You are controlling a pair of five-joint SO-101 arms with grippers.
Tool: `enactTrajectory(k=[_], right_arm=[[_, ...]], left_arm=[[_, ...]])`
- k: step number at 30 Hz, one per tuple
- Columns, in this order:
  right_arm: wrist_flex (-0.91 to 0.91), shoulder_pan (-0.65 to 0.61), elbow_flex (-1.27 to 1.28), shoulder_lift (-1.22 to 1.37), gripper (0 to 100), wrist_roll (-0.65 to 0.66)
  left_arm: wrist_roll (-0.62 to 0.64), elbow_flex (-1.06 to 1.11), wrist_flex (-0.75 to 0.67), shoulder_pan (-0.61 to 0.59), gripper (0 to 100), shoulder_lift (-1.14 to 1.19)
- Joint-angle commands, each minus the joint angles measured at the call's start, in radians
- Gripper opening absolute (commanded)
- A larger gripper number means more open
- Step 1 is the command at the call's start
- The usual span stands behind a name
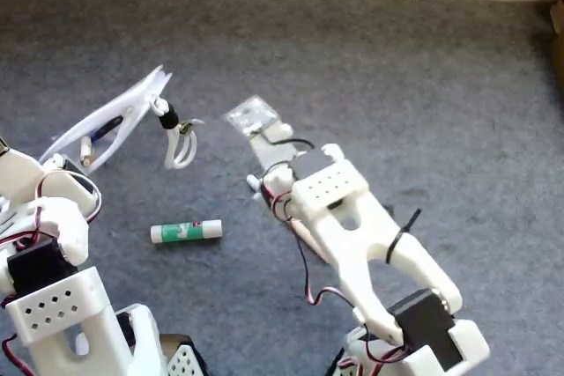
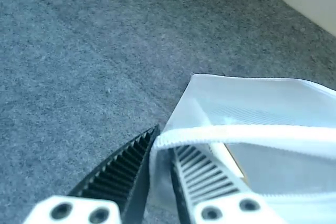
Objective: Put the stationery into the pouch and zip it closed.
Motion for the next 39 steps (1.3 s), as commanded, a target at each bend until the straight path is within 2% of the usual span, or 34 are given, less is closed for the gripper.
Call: enactTrajectory(k=[1, 7, 12, 20, 29, 34, 39], right_arm=[[-0.151, -0.054, 0.039, -0.010, 22.2, -0.015], [-0.285, -0.065, 0.090, -0.008, 15.7, -0.017], [-0.288, -0.065, 0.088, 0.001, 15.6, -0.017], [-0.285, -0.065, 0.041, 0.211, 15.6, -0.017], [-0.285, -0.061, 0.015, 0.223, 14.8, -0.017], [-0.285, -0.061, 0.015, 0.223, 0.5, -0.012], [-0.208, -0.061, 0.007, 0.213, 0.5, -0.017]], left_arm=[[0.006, -0.053, -0.012, -0.015, 1, -0.001], [0.006, -0.053, -0.012, -0.015, 1, -0.001], [0.006, -0.051, -0.012, -0.015, 1, -0.001], [0.005, -0.050, -0.009, -0.015, 1, 0.001], [0.005, -0.028, -0.012, -0.015, 1, -0.001], [0.005, -0.028, -0.012, -0.015, 1, -0.001], [0.005, -0.028, -0.011, 0.012, 1, -0.001]])
